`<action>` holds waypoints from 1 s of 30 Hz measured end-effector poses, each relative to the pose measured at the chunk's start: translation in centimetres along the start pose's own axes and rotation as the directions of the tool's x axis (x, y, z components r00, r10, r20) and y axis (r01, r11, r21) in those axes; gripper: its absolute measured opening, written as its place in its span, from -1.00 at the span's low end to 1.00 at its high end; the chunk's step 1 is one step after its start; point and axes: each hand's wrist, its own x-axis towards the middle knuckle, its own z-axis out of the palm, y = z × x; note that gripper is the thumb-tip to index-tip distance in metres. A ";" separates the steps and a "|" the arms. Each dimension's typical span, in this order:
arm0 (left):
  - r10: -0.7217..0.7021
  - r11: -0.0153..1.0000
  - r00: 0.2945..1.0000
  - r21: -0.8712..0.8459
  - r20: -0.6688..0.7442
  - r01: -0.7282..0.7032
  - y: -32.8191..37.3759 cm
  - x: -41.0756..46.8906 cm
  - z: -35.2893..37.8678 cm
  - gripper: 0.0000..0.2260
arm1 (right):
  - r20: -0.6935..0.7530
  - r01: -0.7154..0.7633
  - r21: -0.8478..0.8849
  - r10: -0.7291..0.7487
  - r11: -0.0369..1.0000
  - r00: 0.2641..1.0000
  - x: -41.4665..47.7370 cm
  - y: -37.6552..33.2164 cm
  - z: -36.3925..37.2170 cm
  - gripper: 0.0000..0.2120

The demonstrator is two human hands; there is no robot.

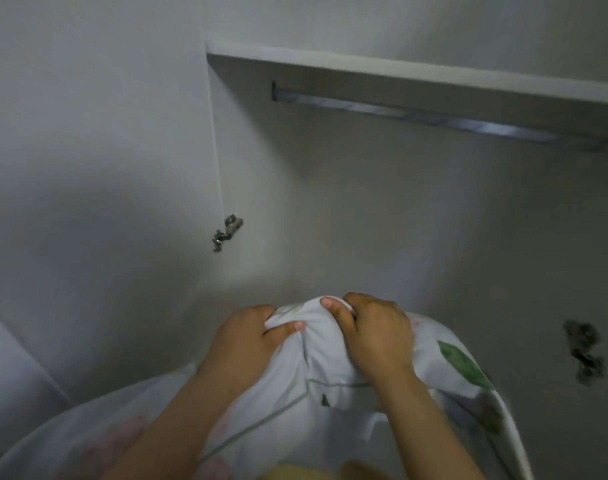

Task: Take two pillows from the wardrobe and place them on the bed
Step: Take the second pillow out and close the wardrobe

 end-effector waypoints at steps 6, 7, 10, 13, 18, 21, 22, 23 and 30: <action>0.038 0.999 0.991 0.010 -0.126 -0.037 -0.5 -1.5 -4.9 -0.57 | -0.011 -0.010 0.221 0.013 0.975 1.000 3.4 -4.0 -0.3 -0.40; 0.035 0.999 0.988 0.004 -0.152 -0.034 -0.7 -1.8 -5.8 -0.57 | -0.022 0.006 0.250 -0.001 0.968 1.000 3.8 -4.9 -0.3 -0.40; 0.008 1.000 0.974 -0.011 -0.225 -0.010 -1.7 -2.7 -7.9 -0.63 | -0.037 0.093 0.286 -0.086 0.954 0.996 4.4 -7.4 0.0 -0.42; -0.026 0.997 0.941 0.056 -0.337 0.048 -2.9 -3.7 -10.1 -0.68 | -0.021 0.179 0.298 -0.181 0.938 0.983 4.4 -9.9 0.7 -0.45; -0.047 0.979 0.810 0.133 -0.584 0.153 -4.8 -6.0 -13.9 -0.79 | -0.001 0.320 0.283 -0.334 0.904 0.943 4.6 -13.3 1.9 -0.46; -0.082 0.971 0.722 0.107 -0.686 0.212 -6.2 -7.3 -16.3 -0.87 | 0.021 0.382 0.303 -0.407 0.873 0.913 4.6 -15.2 2.7 -0.45; -0.089 0.971 0.691 0.091 -0.717 0.219 -6.6 -7.5 -16.8 -0.89 | 0.024 0.393 0.316 -0.422 0.863 0.906 4.5 -15.5 2.9 -0.45; -0.097 0.971 0.654 0.072 -0.750 0.226 -6.9 -7.8 -17.5 -0.88 | 0.027 0.401 0.329 -0.433 0.855 0.901 4.5 -16.0 3.1 -0.45; -0.250 0.963 0.637 -0.118 -0.729 0.243 -8.3 -6.5 -20.9 -0.49 | 0.062 0.373 0.356 -0.420 0.857 0.905 4.5 -18.1 3.8 -0.47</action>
